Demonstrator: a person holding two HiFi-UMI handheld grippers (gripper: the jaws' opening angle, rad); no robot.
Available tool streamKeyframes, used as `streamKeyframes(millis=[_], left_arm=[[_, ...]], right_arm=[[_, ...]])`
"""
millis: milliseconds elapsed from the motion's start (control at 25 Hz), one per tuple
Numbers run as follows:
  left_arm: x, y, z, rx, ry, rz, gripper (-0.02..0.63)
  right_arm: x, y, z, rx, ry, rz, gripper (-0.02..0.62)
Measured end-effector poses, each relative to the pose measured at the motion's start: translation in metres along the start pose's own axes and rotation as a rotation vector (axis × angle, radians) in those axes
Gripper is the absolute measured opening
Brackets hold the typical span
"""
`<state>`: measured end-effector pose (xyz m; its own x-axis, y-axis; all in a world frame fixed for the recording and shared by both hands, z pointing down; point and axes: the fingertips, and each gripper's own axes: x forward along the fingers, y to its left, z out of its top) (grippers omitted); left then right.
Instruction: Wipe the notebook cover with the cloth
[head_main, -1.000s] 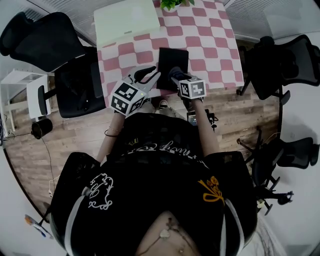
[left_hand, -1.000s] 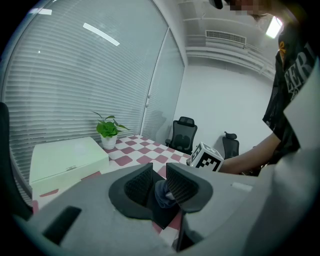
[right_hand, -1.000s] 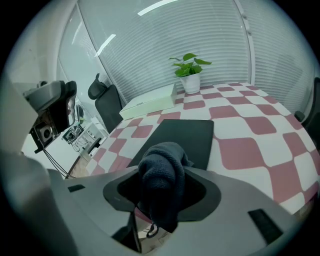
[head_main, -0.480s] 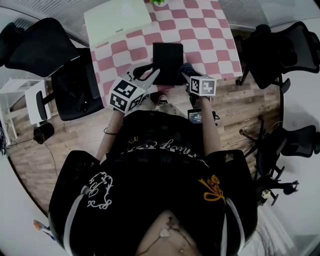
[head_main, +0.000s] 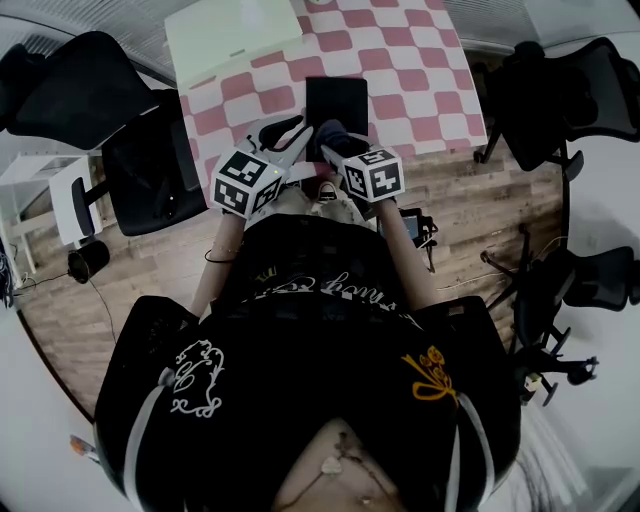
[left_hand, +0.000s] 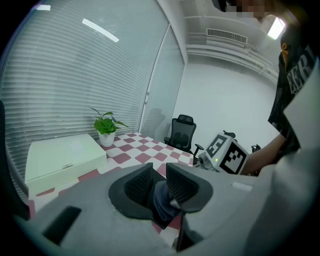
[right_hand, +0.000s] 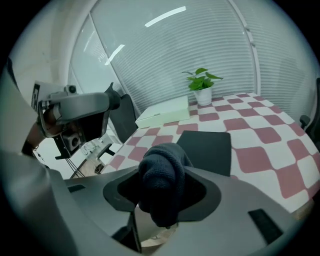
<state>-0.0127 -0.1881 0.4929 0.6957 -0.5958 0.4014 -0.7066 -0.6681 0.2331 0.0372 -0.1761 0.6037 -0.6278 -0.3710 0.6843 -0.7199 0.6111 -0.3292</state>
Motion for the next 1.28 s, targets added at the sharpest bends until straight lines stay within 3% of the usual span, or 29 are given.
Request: streamKeyframes(millis=[200, 400, 640, 1280], left_arm=[[-0.001, -0.001, -0.002, -0.003, 0.004, 0.0, 0.081], [0.0, -0.002, -0.004, -0.003, 0.01, -0.011, 0.083], [0.004, -0.008, -0.004, 0.005, 0.017, -0.028, 0.081], [0.021, -0.029, -0.003, 0.028, 0.027, -0.059, 0.083]], right_arm=[[0.027, 0.033, -0.018, -0.093, 0.088, 0.08, 0.167], [0.044, 0.031, -0.043, -0.145, 0.167, 0.092, 0.167], [0.037, 0.023, -0.044, -0.115, 0.155, 0.079, 0.167], [-0.015, -0.055, -0.058, 0.037, 0.106, -0.083, 0.167]])
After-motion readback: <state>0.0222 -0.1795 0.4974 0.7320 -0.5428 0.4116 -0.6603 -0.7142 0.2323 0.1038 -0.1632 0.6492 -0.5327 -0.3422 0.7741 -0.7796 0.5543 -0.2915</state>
